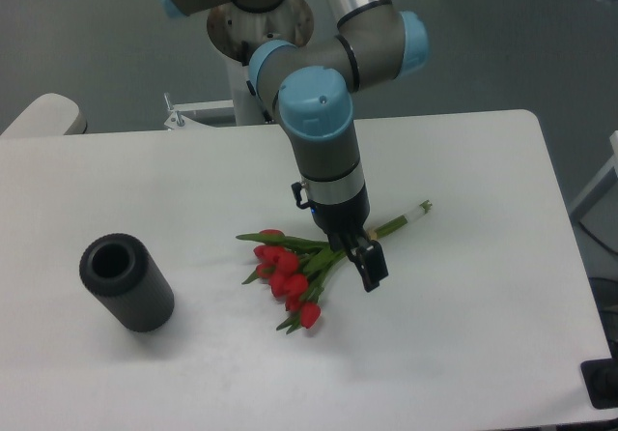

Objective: Place the flowers on the table
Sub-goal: 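Move the open gripper away from the laid-down tulips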

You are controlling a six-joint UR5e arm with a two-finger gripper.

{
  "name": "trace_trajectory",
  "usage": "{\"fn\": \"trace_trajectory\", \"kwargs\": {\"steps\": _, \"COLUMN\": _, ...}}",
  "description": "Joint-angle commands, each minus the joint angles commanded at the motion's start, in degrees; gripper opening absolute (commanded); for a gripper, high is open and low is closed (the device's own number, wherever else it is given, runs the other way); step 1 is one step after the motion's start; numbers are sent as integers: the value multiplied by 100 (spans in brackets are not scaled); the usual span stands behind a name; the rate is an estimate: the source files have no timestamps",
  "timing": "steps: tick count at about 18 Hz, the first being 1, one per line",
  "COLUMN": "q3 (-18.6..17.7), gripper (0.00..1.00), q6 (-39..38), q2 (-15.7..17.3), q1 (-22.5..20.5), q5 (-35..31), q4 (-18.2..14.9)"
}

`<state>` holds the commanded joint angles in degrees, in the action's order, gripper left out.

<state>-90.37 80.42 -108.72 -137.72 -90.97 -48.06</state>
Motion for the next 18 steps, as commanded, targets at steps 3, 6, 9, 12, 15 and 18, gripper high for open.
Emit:
{"fn": "trace_trajectory", "kwargs": {"steps": 3, "q3": 457, "gripper": 100, "q6": -201, "q2": -149, "q1": 96, "q5": 9, "q4": -334}}
{"fn": "trace_trajectory", "kwargs": {"steps": 6, "q3": 835, "gripper": 100, "q6": -492, "q2": -334, "q1": 175, "q5": 114, "q4": -493}}
{"fn": "trace_trajectory", "kwargs": {"steps": 9, "q3": 1100, "gripper": 100, "q6": -571, "q2": -457, "q1": 228, "q5": 203, "q4": -564}}
{"fn": "trace_trajectory", "kwargs": {"steps": 12, "q3": 1398, "gripper": 100, "q6": -982, "q2": -615, "q1": 281, "q5": 527, "q4": -573}}
{"fn": "trace_trajectory", "kwargs": {"steps": 15, "q3": 1662, "gripper": 100, "q6": -1353, "q2": -756, "q1": 299, "q5": 651, "q4": -581}}
{"fn": "trace_trajectory", "kwargs": {"steps": 18, "q3": 1820, "gripper": 100, "q6": -1546, "q2": -870, "q1": 386, "q5": 651, "q4": -581}}
